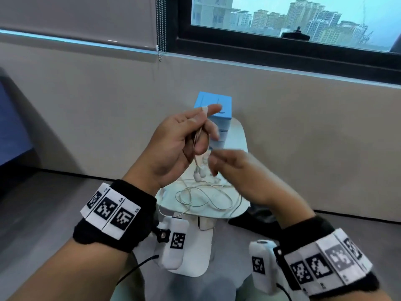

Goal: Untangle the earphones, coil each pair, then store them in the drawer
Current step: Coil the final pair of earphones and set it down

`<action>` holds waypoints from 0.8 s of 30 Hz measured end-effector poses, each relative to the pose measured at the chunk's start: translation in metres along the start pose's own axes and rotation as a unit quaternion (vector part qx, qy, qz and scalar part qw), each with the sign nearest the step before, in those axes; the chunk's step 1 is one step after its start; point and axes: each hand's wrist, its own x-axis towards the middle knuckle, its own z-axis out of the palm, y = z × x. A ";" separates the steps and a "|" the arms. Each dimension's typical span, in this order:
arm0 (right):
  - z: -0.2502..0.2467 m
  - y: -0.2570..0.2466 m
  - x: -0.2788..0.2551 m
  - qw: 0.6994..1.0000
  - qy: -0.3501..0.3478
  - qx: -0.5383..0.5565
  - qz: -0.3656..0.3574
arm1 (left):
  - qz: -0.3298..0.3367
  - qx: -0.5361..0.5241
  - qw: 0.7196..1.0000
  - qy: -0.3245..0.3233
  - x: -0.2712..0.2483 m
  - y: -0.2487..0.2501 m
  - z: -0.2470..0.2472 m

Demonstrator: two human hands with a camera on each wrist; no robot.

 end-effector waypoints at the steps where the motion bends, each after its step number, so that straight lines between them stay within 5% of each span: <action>1: 0.005 -0.001 -0.004 0.999 -0.040 -0.021 -0.002 | 0.000 0.001 1.000 0.019 0.001 -0.003 -0.002; 4: 0.000 -0.012 -0.005 0.996 -0.082 -0.028 -0.033 | -0.021 0.049 0.997 0.052 0.001 -0.016 -0.004; 8: -0.032 -0.024 0.005 0.997 0.003 0.035 -0.069 | -0.003 0.254 0.967 -0.002 -0.003 -0.022 -0.007; 15: -0.038 0.004 0.011 0.987 0.103 0.120 -0.014 | -0.041 0.095 0.990 -0.099 -0.006 -0.004 -0.005; 21: -0.010 0.005 -0.001 0.995 -0.025 0.090 0.029 | -0.010 -0.051 0.999 0.011 0.002 -0.003 0.006; 24: -0.012 -0.009 -0.007 0.995 -0.091 0.039 0.001 | -0.003 0.019 0.998 0.065 0.008 -0.013 0.008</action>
